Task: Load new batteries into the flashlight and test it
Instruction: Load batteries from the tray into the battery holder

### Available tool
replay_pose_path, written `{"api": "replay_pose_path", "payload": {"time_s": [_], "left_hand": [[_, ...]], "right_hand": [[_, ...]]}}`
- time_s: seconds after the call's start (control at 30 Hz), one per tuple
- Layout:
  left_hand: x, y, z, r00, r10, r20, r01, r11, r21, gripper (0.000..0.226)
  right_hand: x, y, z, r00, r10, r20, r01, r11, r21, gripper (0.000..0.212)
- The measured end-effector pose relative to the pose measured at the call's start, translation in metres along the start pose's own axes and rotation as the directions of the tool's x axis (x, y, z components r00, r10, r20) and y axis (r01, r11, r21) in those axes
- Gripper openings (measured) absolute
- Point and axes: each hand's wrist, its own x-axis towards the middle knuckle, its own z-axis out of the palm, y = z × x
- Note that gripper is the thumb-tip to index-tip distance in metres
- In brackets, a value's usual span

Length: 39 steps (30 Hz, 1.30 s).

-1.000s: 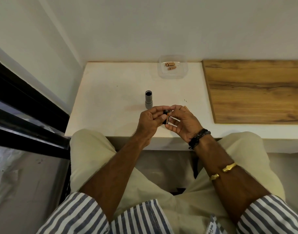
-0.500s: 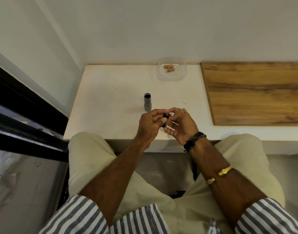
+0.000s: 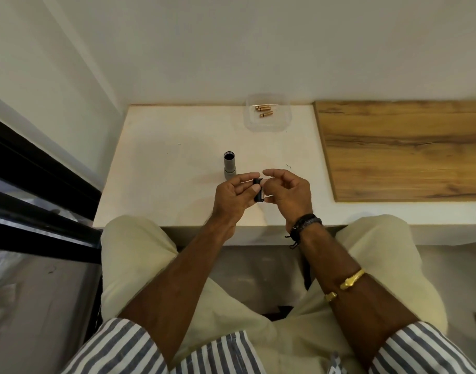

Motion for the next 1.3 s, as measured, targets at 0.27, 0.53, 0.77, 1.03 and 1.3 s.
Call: {"api": "replay_pose_path", "payload": {"time_s": [0.27,0.53,0.77,1.03,1.3], "left_hand": [[0.001,-0.007,0.006,0.995,-0.056,-0.08,0.056,0.998,0.006,0.025],[0.009,-0.005,-0.005,0.982,-0.174,-0.071,0.15,0.952,-0.268,0.023],[0.004,-0.002,-0.004,0.951,-0.306,0.031,0.286,0.843,-0.455,0.027],[0.002,0.003,0.0,0.937,-0.332,0.107,0.34,0.801,-0.493,0.025],[0.001,0.002,0.0,0.932,-0.332,0.143,0.359,0.802,-0.477,0.028]], "right_hand": [[0.0,0.003,-0.001,0.991,-0.131,-0.025,0.12,0.957,-0.265,0.015],[0.01,0.004,-0.014,0.978,-0.073,-0.195,0.07,0.997,-0.022,0.013],[0.043,0.014,-0.052,0.901,0.086,-0.426,-0.068,0.996,0.056,0.013],[0.052,0.032,-0.05,0.91,-0.034,-0.414,-0.108,0.943,-0.315,0.01],[0.052,0.039,-0.045,0.931,-0.062,-0.36,-0.112,0.889,-0.443,0.008]]}}
